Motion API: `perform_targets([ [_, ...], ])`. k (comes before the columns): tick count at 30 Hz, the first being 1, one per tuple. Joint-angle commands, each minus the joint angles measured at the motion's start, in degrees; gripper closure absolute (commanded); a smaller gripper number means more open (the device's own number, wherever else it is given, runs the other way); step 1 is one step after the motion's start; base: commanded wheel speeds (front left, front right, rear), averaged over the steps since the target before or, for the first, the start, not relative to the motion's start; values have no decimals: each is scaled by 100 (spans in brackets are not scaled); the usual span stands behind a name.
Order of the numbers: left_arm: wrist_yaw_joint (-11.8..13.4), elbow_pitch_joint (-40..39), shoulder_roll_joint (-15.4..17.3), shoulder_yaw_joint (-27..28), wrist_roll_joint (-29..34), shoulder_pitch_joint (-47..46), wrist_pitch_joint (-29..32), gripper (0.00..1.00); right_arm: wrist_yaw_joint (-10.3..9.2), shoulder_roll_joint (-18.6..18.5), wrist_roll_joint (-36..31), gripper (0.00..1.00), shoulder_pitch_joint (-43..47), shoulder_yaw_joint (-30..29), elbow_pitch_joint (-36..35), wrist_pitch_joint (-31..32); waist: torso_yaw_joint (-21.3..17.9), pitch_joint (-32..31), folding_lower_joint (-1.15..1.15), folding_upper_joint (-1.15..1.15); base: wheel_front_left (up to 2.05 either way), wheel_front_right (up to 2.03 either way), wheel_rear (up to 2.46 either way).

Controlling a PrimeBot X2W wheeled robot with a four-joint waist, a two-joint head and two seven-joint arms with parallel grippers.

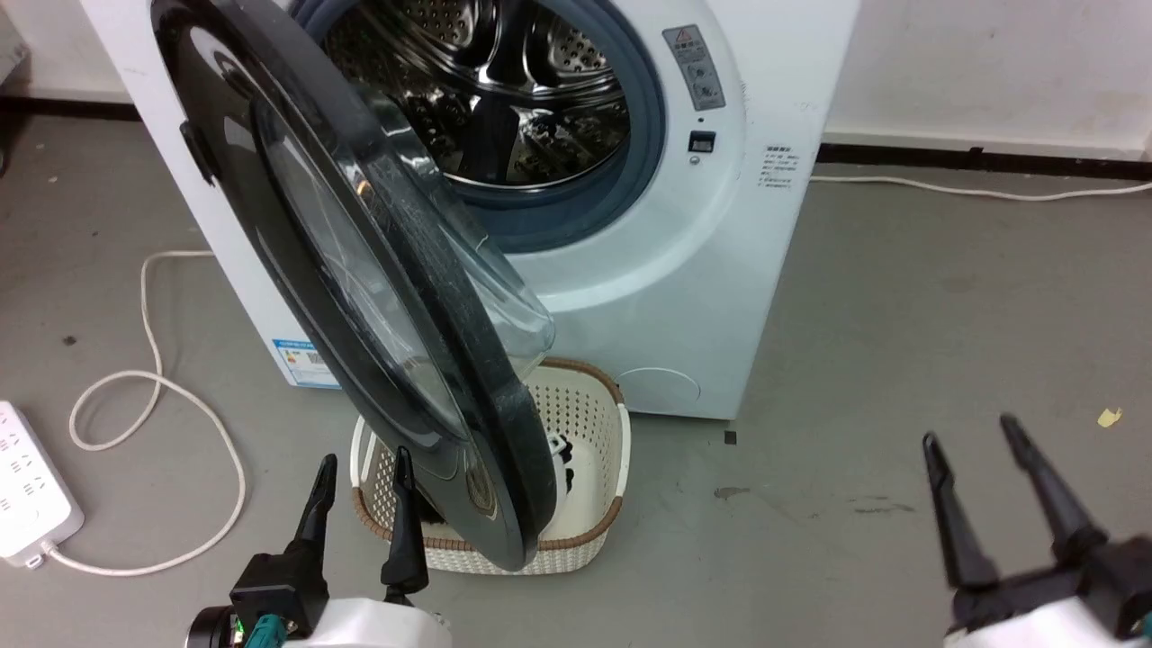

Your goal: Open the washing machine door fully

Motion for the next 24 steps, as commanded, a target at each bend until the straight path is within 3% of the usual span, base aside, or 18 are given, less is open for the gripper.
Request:
perform_targets([
  [1, -32, 23, 8, 4, 10, 91, -30, 0, 3, 137, -57, 0, 159, -33, -69, -24, -7, -19, 0, 0, 0, 0, 0],
  [6, -126, 77, 8, 28, 103, 132, -30, 0, 3, 452, -286, 0, 470, -22, -137, -25, -32, -63, 0, 0, 0, 0, 0],
  [16, -228, 169, 8, 117, 377, 189, -30, 0, 3, 593, -308, 0, 561, 56, 55, -25, -103, -109, 0, 0, 0, 0, 0],
  [17, -228, 166, 8, 114, 385, 192, -30, 11, 3, 595, -308, 0, 550, 68, 68, -25, -109, -103, 0, 0, 0, 0, 0],
  [18, -240, 168, 8, 106, 382, 194, -30, 100, 3, 597, -305, 0, 533, 69, 75, -25, -115, -98, 0, 0, 0, 0, 0],
  [24, -138, -113, 8, 233, 366, 141, -30, 100, 3, 603, -288, 0, 417, 59, 61, -26, -153, -57, 0, 0, 0, 0, 0],
])
